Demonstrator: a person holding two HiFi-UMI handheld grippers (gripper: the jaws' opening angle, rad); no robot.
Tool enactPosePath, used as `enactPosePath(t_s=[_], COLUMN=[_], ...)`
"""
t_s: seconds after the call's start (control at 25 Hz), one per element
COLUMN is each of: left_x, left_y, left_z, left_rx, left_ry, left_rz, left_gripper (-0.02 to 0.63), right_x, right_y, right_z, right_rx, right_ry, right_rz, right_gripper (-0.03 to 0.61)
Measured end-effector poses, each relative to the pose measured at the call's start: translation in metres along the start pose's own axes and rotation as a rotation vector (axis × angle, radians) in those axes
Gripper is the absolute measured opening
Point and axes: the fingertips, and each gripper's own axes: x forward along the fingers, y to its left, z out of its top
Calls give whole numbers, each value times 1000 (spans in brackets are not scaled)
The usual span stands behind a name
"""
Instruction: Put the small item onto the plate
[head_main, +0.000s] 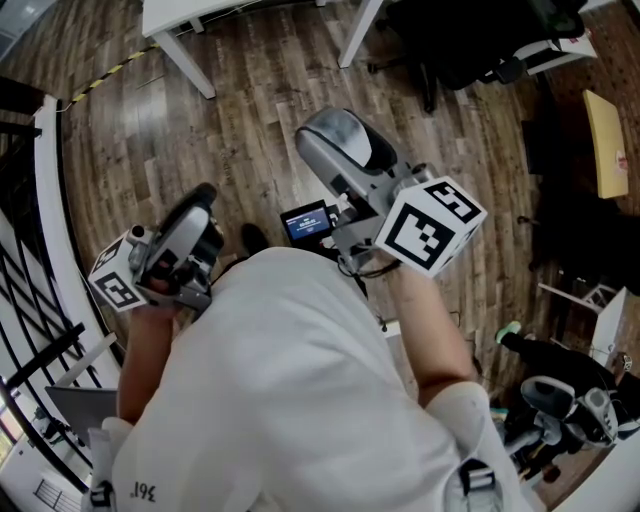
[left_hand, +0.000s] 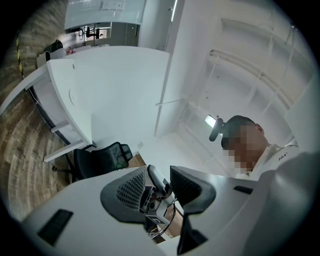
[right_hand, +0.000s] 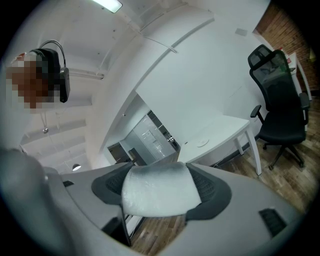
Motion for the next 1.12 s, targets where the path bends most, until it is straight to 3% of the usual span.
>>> enactPosePath(t_s=[1.12], left_x=[3], left_y=[14], left_z=[-1], left_rx=[-36], left_ry=[35], left_rz=[4], left_gripper=[138], right_x=[9], right_y=[-16], right_z=[-12], right_rx=[46], right_ry=[38], right_rz=[-42], right_gripper=[318])
